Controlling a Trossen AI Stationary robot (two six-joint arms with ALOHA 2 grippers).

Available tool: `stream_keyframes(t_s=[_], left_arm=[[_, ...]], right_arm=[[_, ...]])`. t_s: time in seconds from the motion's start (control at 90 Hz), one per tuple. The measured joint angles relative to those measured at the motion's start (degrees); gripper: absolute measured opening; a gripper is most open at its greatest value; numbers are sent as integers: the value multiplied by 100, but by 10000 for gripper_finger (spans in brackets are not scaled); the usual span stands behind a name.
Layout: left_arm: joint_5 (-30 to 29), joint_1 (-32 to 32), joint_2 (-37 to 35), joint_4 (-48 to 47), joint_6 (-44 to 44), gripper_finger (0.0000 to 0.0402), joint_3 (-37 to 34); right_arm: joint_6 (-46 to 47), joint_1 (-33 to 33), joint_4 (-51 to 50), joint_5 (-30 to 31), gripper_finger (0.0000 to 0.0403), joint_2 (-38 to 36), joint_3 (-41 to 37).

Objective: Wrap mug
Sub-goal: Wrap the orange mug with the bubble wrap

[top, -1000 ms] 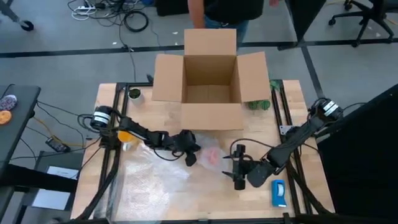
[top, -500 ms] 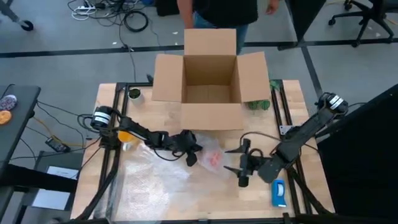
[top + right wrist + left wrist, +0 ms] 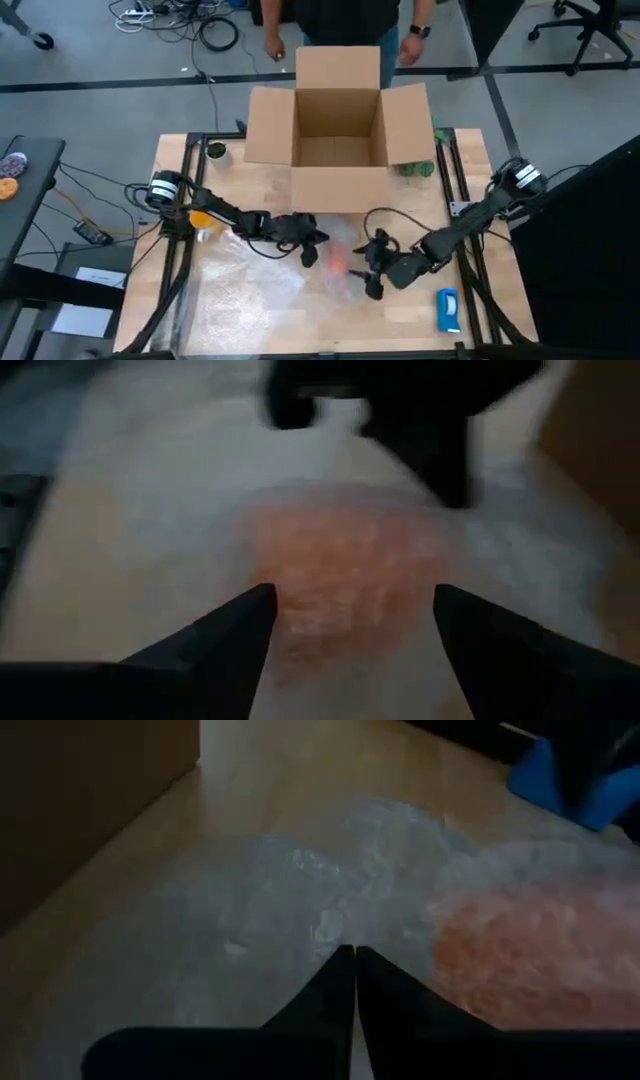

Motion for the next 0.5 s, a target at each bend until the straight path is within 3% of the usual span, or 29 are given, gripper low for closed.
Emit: stream_keyframes(t_s=[0.156, 0.256, 0.5], left_arm=[[-2, 0, 0, 56, 16, 0, -1], [21, -22, 0, 263, 147, 0, 0], [42, -125, -9, 725, 352, 0, 11]], right_arm=[[-1, 183, -287, -271, 244, -120, 160], [17, 258, -208, -108, 240, -118, 216], [0, 76, 454, 115, 235, 936, 215]])
